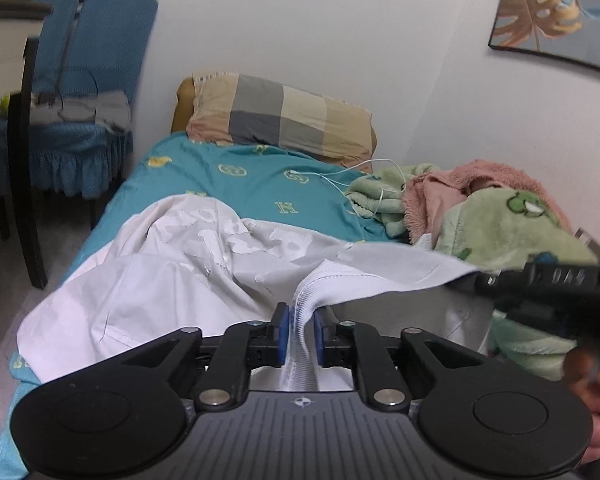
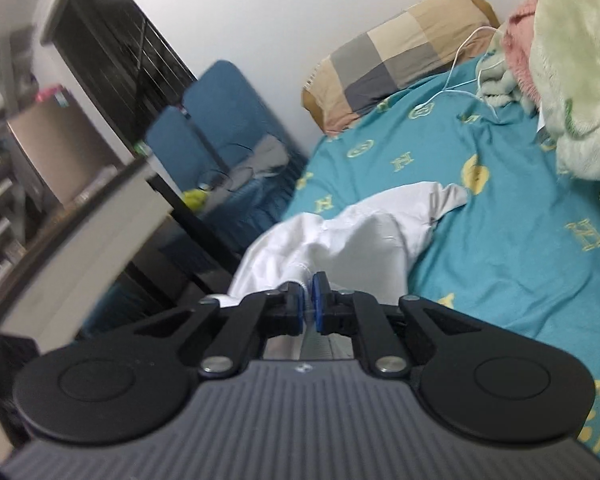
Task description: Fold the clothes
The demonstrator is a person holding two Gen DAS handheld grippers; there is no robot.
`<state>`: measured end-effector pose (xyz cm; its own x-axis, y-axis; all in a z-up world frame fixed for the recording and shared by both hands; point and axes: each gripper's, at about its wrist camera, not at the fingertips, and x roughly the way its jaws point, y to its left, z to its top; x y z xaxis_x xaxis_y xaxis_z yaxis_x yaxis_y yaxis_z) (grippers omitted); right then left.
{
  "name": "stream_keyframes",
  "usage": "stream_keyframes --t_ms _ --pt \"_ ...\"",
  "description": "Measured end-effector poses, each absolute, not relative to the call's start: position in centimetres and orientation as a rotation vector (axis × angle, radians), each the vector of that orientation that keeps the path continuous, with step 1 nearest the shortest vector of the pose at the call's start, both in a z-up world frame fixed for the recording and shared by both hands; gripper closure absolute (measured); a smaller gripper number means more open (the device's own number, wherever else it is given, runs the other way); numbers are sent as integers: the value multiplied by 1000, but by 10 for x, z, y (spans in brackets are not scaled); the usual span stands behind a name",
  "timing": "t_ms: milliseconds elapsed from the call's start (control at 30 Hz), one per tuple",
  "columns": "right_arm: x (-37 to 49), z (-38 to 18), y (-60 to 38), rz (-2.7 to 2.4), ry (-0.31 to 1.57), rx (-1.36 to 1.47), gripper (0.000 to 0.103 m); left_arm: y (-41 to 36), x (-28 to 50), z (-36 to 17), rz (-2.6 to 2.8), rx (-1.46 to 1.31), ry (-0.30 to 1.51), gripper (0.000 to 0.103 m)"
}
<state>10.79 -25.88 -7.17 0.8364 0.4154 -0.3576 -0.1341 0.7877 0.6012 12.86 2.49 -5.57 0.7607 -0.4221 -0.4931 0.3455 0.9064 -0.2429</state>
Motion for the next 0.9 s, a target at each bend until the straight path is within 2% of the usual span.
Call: stream_keyframes --t_ms 100,233,400,533,600,667,800,867,900 --pt "107 -73 -258 300 501 590 95 6 121 -67 -411 -82 587 81" --pt "103 -76 -255 278 494 568 95 -17 107 -85 -286 55 651 63" --pt "97 -76 -254 209 476 497 94 -13 103 -87 -152 124 671 62" --pt "105 -86 -250 103 530 386 93 -1 104 -83 -68 132 662 62" --pt "109 -95 -248 70 578 345 93 5 105 -81 -27 136 657 65" --pt "114 -107 -247 68 639 345 92 12 106 -77 8 123 637 77" --pt "117 -127 -233 107 763 327 89 27 104 -56 28 32 567 90" --pt "114 -134 -217 116 805 254 74 34 103 -46 38 -11 535 93" --pt "111 -137 -209 121 817 212 63 38 102 -41 43 -33 519 93"
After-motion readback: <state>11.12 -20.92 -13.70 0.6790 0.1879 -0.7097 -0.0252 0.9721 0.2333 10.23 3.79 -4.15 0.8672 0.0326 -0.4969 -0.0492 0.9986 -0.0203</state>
